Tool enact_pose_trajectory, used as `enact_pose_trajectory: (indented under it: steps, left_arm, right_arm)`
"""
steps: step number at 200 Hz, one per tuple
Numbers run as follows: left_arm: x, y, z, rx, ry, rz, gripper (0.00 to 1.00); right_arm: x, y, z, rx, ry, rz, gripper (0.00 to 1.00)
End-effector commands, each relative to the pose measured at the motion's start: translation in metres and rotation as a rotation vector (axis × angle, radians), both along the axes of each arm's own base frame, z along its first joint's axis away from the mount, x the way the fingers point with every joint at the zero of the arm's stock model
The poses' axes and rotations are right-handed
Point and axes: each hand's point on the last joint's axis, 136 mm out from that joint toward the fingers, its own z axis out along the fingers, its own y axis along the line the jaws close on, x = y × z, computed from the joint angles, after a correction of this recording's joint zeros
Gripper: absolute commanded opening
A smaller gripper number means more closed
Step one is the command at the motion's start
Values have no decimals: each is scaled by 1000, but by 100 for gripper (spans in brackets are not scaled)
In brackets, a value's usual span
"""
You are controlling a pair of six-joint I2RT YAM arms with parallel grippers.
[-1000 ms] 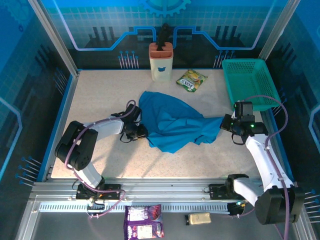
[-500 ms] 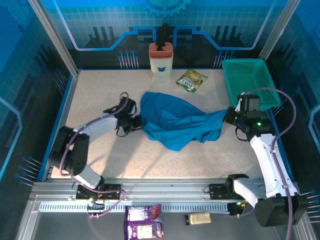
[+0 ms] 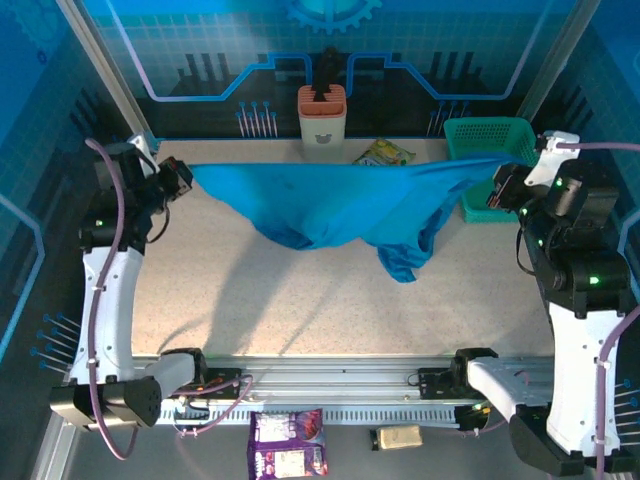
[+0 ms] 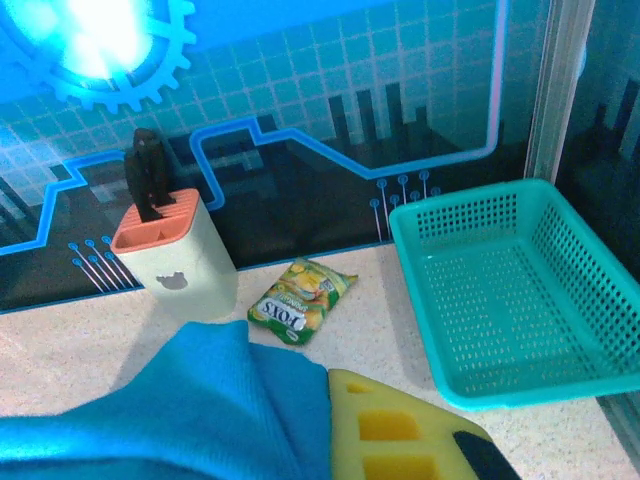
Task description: Fold the inside-out t-shirt
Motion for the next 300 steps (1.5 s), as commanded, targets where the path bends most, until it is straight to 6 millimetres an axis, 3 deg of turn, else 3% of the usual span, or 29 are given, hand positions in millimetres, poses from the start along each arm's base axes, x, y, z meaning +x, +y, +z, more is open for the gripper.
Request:
enact_pose_trajectory:
  steps: [1,25,46,67,90,109,153,199,221,240,256,272,300]
  left_arm:
    - [20,-5,-22,-33,91,-71,0]
    - [53,-24,-57,-60,184,-168,0]
    - [70,-35,-98,-66,263,-205,0]
    - [77,-54,-133,-113,328,-264,2]
    - [70,-71,-162,-145,387,-312,21]
    - [63,-83,-174,-210,385,-347,36]
    - [51,-96,-220,-239,469,-383,40]
    - [68,-100,-257,-240,550,-403,46]
    - [75,-97,-275,-226,596,-393,55]
    - [78,-103,-280,-262,634,-415,57]
    - [75,-115,-269,-296,600,-458,52]
    - [66,-128,-258,-338,572,-493,36]
    - [38,-141,-249,-348,563,-512,17]
  right_arm:
    - [34,-2,-32,-10,122,-1,0]
    - [74,2,-88,15,272,12,0]
    - [101,-9,-153,-8,398,-41,0]
    - [107,-15,-201,6,511,-65,0]
    - [103,-15,-230,33,558,-71,0]
    - [98,-14,-241,40,578,-72,0]
    - [90,-11,-259,55,623,-59,0]
    - [85,-7,-261,69,641,-53,0]
    - [82,-6,-259,68,641,-50,0]
    - [80,-4,-256,65,638,-54,0]
    - [80,-2,-253,64,635,-51,0]
    - [80,1,-249,69,625,-47,0]
    - [81,3,-240,86,596,-41,0]
